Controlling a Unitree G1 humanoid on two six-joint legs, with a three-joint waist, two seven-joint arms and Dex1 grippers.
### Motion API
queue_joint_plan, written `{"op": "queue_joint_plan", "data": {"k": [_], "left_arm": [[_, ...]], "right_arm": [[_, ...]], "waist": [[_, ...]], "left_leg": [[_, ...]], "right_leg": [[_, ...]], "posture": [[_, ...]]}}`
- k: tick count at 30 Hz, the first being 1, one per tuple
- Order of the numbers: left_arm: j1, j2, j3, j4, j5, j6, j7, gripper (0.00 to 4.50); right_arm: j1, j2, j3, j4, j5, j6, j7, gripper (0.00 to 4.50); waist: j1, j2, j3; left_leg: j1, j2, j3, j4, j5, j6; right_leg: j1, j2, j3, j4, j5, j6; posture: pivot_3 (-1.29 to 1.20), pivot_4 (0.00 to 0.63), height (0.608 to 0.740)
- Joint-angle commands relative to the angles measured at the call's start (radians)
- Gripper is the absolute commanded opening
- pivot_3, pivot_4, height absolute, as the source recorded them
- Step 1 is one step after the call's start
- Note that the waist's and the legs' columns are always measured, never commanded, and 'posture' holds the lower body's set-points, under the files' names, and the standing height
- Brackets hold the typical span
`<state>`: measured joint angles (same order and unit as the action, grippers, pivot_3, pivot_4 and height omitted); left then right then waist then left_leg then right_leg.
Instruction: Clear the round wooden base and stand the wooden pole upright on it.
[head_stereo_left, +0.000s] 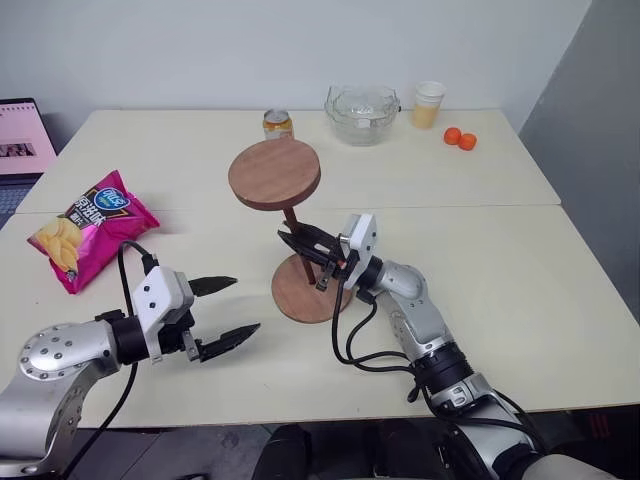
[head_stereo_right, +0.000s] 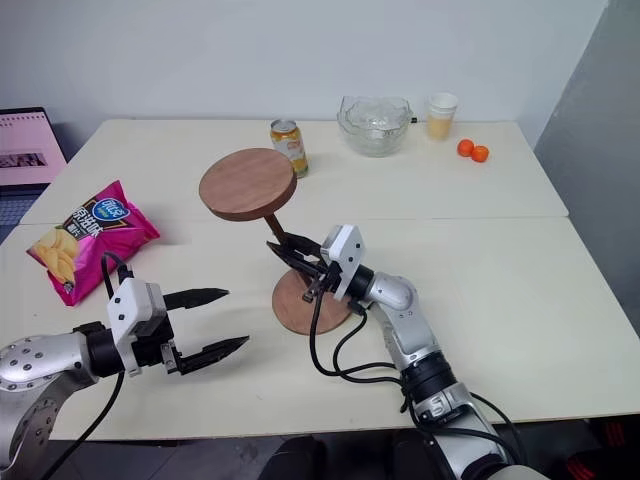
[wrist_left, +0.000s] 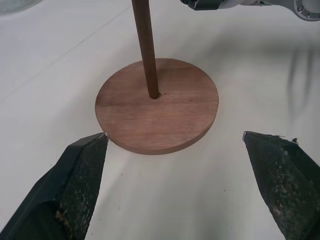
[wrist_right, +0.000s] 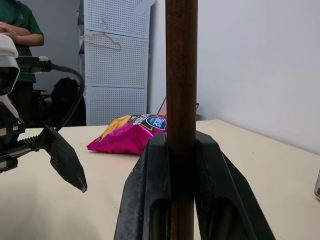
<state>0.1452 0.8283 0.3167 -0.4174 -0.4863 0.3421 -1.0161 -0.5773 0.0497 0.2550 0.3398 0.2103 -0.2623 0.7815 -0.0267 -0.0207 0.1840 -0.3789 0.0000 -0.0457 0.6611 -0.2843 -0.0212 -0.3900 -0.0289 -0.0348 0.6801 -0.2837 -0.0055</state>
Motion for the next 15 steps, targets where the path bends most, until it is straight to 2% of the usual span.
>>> {"op": "queue_joint_plan", "data": {"k": [1, 15], "left_arm": [[-0.019, 0.014, 0.015, -0.006, -0.009, -0.005, 0.000, 4.50], [-0.027, 0.013, 0.008, 0.008, -0.003, -0.013, -0.007, 4.50]], "right_arm": [[0.016, -0.009, 0.001, 0.004, -0.010, 0.000, 0.005, 0.25], [0.056, -0.028, 0.029, -0.043, -0.012, 0.056, 0.026, 0.25]], "waist": [[0.000, 0.000, 0.000], [0.000, -0.001, 0.000]], "left_leg": [[0.000, 0.000, 0.000, 0.000, 0.000, 0.000], [0.000, 0.000, 0.000, 0.000, 0.000, 0.000]], "right_leg": [[0.000, 0.000, 0.000, 0.000, 0.000, 0.000], [0.000, 0.000, 0.000, 0.000, 0.000, 0.000]], "posture": [[0.00, 0.150, 0.740], [0.00, 0.150, 0.740]]}}
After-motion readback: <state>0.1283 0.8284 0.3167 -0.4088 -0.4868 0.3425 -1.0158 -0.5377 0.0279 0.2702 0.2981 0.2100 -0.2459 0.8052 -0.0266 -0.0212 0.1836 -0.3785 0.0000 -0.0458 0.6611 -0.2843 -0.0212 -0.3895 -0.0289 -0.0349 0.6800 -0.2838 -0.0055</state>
